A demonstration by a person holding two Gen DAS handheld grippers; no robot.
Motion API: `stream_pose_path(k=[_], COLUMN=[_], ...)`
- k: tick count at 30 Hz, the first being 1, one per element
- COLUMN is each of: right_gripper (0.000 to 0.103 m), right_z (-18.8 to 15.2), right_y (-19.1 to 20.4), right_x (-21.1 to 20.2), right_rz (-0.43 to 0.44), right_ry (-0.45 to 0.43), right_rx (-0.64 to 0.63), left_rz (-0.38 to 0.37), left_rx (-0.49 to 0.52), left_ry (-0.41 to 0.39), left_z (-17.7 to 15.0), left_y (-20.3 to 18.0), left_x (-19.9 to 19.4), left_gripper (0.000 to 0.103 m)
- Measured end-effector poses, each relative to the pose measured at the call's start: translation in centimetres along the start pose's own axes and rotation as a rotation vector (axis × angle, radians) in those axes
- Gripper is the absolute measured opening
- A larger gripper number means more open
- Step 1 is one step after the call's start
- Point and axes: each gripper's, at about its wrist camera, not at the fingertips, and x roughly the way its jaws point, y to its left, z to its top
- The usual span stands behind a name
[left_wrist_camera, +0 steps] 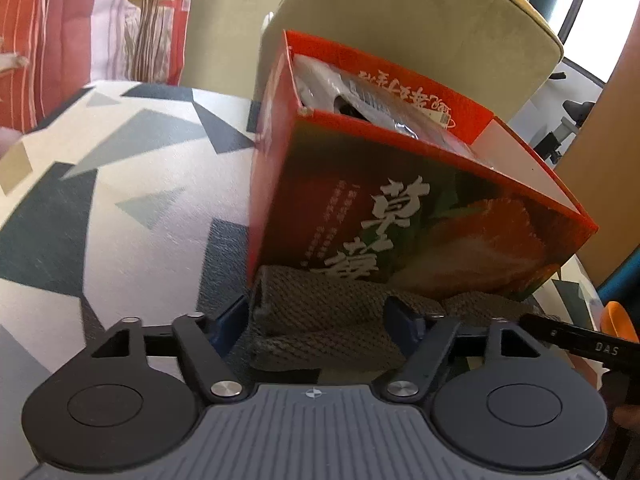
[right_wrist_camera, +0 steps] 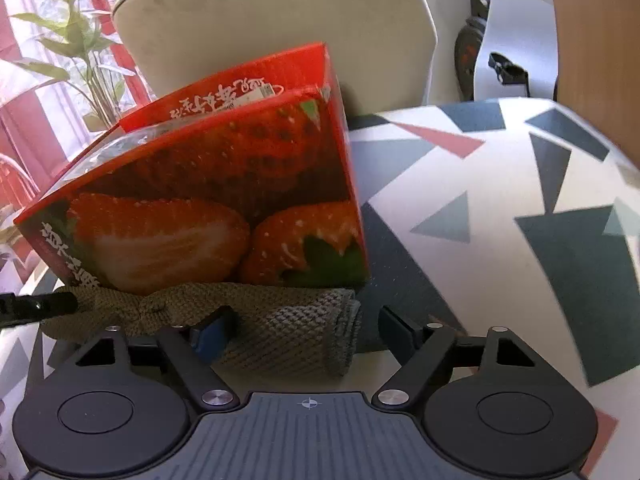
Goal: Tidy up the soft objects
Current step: 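Move both tools down to the green mesh cloth and close on it, then lift the green mesh cloth with both tools and carry it into the box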
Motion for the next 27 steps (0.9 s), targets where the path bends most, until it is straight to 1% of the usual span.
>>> stream_pose_path(k=[2, 4, 5, 6, 7, 8, 9, 10, 11, 13, 15, 16, 20, 23, 27], right_gripper=[0.073, 0.074, 0.073, 0.070, 0.062, 0.058, 0.052, 0.043, 0.040, 0.029, 0.022, 0.021, 0.018, 0.018, 0.018], right_z=[-0.1, -0.2, -0.2, -0.2, -0.1, -0.1, -0.1, -0.1, -0.1, -0.1, 0.0, 0.1, 0.4, 0.7, 1.7], right_y=[0.0, 0.2, 0.3, 0.5, 0.5, 0.7, 0.9, 1.0, 1.0, 1.0, 1.0, 1.0, 1.6, 2.3, 3.0], right_x=[0.4, 0.6, 0.7, 0.8, 0.8, 0.8, 0.8, 0.7, 0.6, 0.2, -0.5, -0.9, -3.2, -5.3, -7.8], right_rz=[0.005, 0.005, 0.005, 0.007, 0.008, 0.006, 0.000, -0.002, 0.006, 0.010, 0.027, 0.038, 0.089, 0.124, 0.160], right_ry=[0.007, 0.003, 0.004, 0.005, 0.007, 0.011, 0.015, 0.016, 0.022, 0.020, 0.009, 0.005, -0.031, -0.071, -0.132], right_rx=[0.014, 0.009, 0.004, 0.000, -0.001, -0.004, -0.011, -0.015, -0.014, -0.007, -0.002, -0.001, -0.018, -0.042, -0.061], left_rz=[-0.001, -0.007, -0.007, -0.005, -0.006, -0.004, 0.005, 0.011, 0.012, 0.010, 0.005, 0.005, 0.000, 0.017, -0.004], left_rx=[0.001, 0.014, 0.023, 0.028, 0.031, 0.030, 0.021, 0.015, 0.015, 0.029, 0.046, 0.047, 0.061, 0.108, 0.117], left_ry=[0.009, 0.008, 0.007, 0.007, 0.007, 0.007, 0.010, 0.009, 0.003, -0.012, -0.033, -0.041, -0.087, -0.156, -0.232], left_z=[-0.1, -0.3, -0.3, -0.3, -0.4, -0.4, -0.4, -0.4, -0.5, -0.6, -0.8, -0.8, -0.8, -0.5, 0.6], left_y=[-0.1, -0.3, -0.3, -0.4, -0.4, -0.4, -0.4, -0.4, -0.5, -0.8, -1.0, -1.1, -1.5, -2.2, -2.9], left_x=[0.2, 0.1, 0.1, 0.0, -0.1, -0.3, -0.5, -0.7, -1.0, -1.8, -2.8, -3.3, -5.6, -7.8, -10.3], left_gripper=[0.063, 0.051, 0.039, 0.028, 0.023, 0.021, 0.019, 0.017, 0.013, 0.011, 0.009, 0.009, 0.008, 0.007, 0.007])
